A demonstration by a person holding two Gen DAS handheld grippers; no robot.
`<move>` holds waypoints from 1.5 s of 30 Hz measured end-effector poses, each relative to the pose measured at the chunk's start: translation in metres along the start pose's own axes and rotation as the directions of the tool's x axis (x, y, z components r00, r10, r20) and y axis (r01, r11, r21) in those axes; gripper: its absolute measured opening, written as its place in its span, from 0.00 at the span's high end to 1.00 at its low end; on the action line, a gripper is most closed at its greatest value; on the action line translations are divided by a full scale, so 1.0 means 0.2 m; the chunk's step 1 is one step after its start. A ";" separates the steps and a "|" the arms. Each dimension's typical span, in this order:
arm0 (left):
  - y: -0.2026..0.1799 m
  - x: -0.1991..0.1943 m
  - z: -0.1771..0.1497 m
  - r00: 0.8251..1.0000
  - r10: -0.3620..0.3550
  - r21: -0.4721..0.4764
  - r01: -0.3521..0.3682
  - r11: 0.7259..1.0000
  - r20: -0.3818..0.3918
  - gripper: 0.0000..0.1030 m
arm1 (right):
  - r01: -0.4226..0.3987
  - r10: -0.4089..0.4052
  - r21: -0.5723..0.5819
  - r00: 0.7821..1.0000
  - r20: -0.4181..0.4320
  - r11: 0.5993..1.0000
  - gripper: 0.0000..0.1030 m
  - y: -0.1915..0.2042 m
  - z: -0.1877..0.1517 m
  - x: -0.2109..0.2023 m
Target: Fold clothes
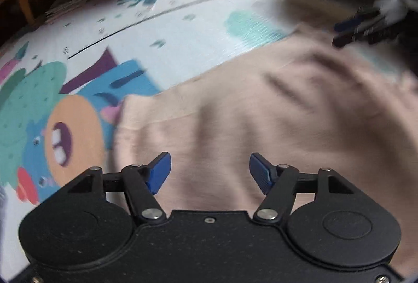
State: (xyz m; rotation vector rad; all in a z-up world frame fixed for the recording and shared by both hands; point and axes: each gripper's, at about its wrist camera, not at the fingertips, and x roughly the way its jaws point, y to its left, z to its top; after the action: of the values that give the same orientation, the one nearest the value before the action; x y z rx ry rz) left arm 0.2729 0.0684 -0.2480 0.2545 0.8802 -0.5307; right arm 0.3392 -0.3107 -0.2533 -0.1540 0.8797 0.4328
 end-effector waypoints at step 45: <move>-1.13 0.67 0.91 0.963 -0.204 -0.244 0.158 0.957 -0.174 0.63 | -0.208 0.256 0.839 0.963 0.085 0.503 0.49 -0.02 -1.50 -0.79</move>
State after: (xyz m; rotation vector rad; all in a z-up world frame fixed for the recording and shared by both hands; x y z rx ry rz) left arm 0.3404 -0.2434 -0.2400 0.0151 1.1564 -0.5759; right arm 0.0393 -0.4533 -0.3208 0.8922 1.0832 0.2025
